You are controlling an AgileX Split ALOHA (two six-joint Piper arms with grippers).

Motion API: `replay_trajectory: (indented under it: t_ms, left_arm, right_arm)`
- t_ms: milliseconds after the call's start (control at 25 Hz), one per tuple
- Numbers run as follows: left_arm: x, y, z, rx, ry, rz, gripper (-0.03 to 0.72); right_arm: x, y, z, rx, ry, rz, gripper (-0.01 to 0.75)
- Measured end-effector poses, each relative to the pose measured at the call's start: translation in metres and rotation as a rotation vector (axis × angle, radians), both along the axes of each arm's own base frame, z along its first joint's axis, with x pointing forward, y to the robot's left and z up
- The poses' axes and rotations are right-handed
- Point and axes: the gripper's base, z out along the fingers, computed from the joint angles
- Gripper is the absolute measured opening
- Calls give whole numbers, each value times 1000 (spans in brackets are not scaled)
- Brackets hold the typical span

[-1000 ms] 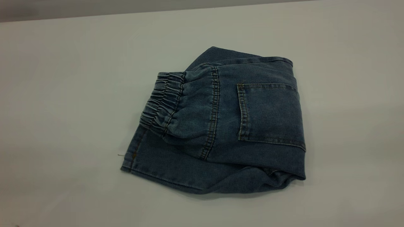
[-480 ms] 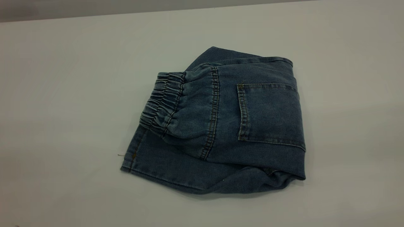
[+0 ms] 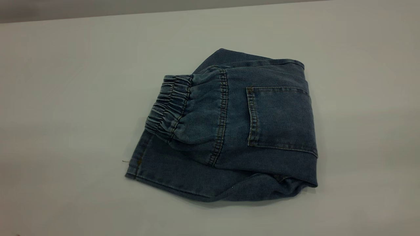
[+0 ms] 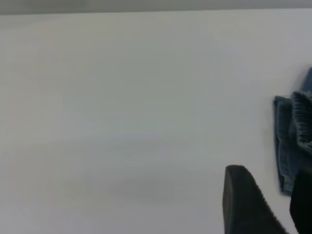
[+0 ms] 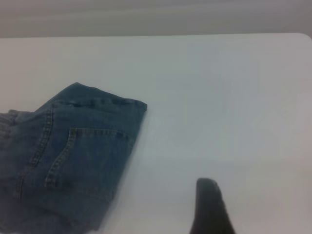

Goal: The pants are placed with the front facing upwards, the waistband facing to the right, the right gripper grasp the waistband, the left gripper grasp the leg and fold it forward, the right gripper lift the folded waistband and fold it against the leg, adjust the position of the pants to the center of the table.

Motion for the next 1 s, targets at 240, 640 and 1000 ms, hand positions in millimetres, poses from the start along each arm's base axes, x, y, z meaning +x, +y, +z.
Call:
replay_trajectory:
  t_ms: [240,640,1000]
  left_arm:
    - [0,0,0,1,0,-19,243]
    - [0,0,0,1,0,-19,243]
    - [0,0,0,0,0,-18,243]
  right_arm:
    - [0,0,0,1,-1,1,386]
    - [0,0,0,1,-2,1,386]
    - [0,0,0,1,-2,1,386]
